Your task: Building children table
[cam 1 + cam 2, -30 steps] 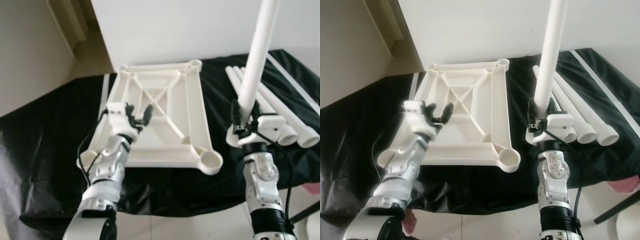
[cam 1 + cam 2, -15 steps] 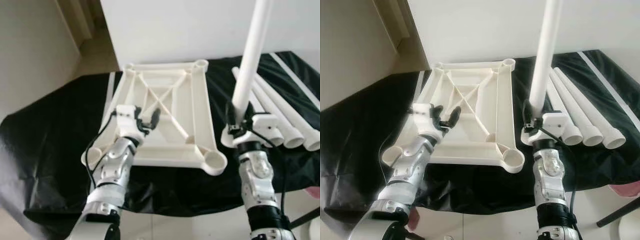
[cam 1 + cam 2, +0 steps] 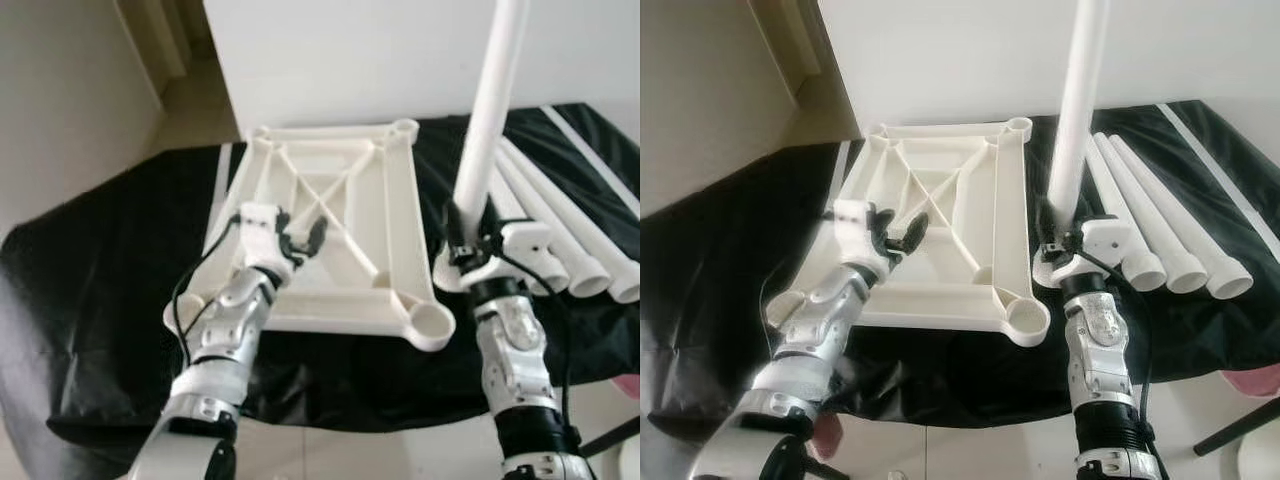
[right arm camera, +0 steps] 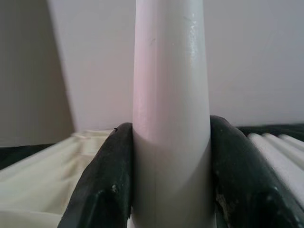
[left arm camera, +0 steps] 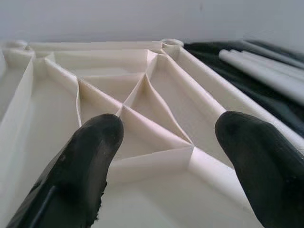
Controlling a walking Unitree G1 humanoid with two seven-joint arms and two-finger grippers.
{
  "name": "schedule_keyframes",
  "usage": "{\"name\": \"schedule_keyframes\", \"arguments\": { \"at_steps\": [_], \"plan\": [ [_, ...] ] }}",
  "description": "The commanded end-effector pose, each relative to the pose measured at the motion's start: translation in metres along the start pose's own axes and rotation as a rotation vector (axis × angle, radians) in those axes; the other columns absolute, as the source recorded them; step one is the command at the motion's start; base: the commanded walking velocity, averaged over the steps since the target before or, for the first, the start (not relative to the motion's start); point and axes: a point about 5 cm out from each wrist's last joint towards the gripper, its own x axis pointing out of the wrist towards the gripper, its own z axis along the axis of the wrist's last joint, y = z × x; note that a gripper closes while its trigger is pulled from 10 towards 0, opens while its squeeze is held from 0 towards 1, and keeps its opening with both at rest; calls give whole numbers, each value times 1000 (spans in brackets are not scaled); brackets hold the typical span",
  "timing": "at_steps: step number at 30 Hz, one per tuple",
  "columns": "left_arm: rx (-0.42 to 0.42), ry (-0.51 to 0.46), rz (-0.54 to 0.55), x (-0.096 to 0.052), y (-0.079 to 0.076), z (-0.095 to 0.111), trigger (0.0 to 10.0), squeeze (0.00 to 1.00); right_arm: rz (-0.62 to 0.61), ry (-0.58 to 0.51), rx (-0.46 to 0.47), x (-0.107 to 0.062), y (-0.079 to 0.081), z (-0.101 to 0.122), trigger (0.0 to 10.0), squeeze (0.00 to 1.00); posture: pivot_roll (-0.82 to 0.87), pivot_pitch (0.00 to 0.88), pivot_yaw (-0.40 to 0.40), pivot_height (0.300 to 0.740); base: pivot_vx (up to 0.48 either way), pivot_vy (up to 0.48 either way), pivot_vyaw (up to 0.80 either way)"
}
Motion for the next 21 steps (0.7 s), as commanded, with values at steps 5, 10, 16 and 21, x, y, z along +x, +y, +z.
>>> {"name": "schedule_keyframes", "arguments": {
  "at_steps": [5, 10, 16, 21],
  "plan": [
    [15, 12, -279, 13, -25, 22, 10000, 0, 155, -19, 60, 9, 18, 12, 10000, 0, -86, 0, 64, 740, 0, 0, 0],
    [27, -38, -327, 25, -41, 48, 10000, 0, 245, -29, 76, 14, 27, 21, 10000, 0, -90, 0, 64, 740, 0, 0, 0],
    [7, -111, -355, 35, -54, 76, 10000, 0, 329, -15, 98, 12, 36, 23, 10000, 0, -89, 0, 56, 740, 0, 0, 0],
    [24, -123, -372, 39, -58, 86, 10000, 0, 363, 15, 80, 9, 40, 20, 10000, 0, -93, 0, 55, 740, 0, 0, 0]
  ]
}}
